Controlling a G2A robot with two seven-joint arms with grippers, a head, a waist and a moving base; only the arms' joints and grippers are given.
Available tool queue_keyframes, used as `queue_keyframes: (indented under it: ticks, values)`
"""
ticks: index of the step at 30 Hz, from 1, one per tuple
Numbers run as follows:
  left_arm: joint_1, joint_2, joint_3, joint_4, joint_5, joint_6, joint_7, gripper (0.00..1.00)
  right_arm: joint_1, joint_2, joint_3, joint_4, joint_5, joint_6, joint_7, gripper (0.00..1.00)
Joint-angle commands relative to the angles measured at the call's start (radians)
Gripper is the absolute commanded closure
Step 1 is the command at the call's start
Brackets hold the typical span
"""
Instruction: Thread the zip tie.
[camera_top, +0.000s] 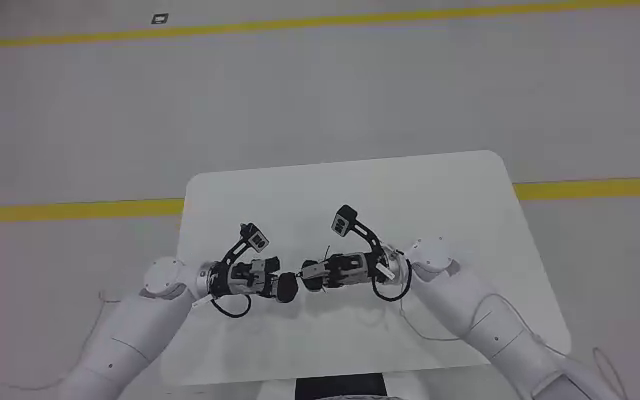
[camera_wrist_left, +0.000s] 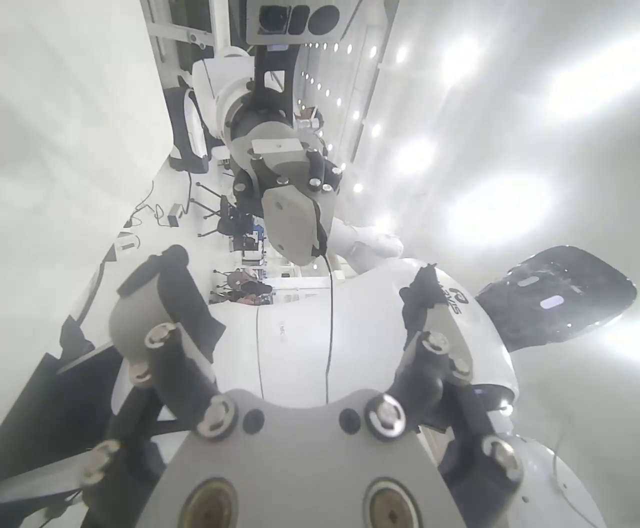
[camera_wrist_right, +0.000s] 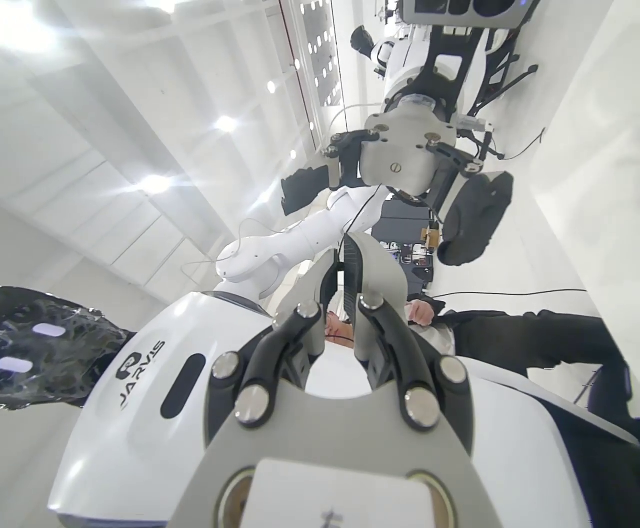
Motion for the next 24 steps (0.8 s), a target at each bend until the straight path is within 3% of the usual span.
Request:
queue_keyframes:
  ticks: [1, 7, 9, 24]
  values:
    - [-0.001, 0.001, -0.003, 0.002, 0.018, -0.003, -0.004, 0.00, -0.001, 0.001, 0.003, -0.001, -0.005, 0.000, -0.008, 1.00]
    - [-0.001, 0.001, -0.003, 0.002, 0.018, -0.003, -0.004, 0.00, -0.001, 0.001, 0.003, -0.001, -0.005, 0.000, -0.008, 1.00]
    - [0.004, 0.000, 0.000, -0.015, 0.016, 0.005, 0.020, 0.00, -0.005, 0.000, 0.003, -0.006, -0.013, 0.003, -0.027, 1.00]
    - [0.010, -0.001, -0.019, -0.005, 0.000, 0.017, -0.014, 0.00, -0.031, 0.007, 0.034, -0.020, -0.037, 0.006, -0.069, 1.00]
